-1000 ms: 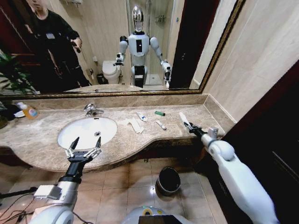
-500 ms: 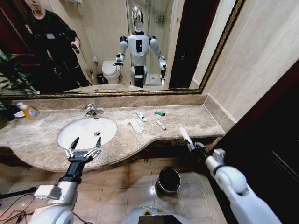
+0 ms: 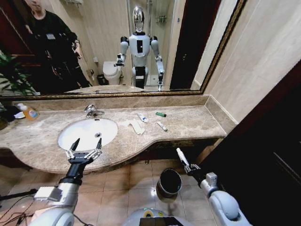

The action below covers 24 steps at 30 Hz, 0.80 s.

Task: Pick up the trash from the sink and place it in the trash bin.

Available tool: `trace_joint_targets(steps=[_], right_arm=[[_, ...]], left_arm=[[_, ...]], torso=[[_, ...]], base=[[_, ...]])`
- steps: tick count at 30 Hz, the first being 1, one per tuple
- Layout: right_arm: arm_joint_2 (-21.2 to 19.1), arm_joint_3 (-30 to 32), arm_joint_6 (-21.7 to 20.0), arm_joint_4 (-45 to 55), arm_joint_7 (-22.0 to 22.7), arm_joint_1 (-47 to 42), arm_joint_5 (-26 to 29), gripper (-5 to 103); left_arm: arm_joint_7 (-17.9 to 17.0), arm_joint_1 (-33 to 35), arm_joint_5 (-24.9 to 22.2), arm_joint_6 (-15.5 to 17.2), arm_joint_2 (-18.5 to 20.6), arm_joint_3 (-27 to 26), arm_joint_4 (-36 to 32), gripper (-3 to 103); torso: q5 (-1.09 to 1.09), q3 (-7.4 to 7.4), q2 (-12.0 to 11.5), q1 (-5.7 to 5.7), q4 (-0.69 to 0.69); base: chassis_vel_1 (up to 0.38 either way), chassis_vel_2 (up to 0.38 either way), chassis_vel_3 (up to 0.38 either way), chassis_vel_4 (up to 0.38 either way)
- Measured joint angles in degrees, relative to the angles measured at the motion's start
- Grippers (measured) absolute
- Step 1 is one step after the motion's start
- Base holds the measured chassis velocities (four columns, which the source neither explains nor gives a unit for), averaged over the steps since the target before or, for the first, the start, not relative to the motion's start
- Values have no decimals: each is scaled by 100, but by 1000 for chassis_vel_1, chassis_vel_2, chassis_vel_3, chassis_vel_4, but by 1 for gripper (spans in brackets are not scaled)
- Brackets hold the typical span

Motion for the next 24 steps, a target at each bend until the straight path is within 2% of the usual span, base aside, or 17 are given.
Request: trace_joint_targets(steps=[12,24], right_arm=[[339,-168,378,-1745,-339,596,-759,24],[696,-221,505,-2943,-515,1155,-1073,24]], left_arm=[[0,0,0,0,0,0,0,100],[0,0,0,0,0,0,0,100]], torso=[[-1,0,0,1,0],[0,0,0,1,0]], base=[[0,0,0,0],[0,0,0,0]])
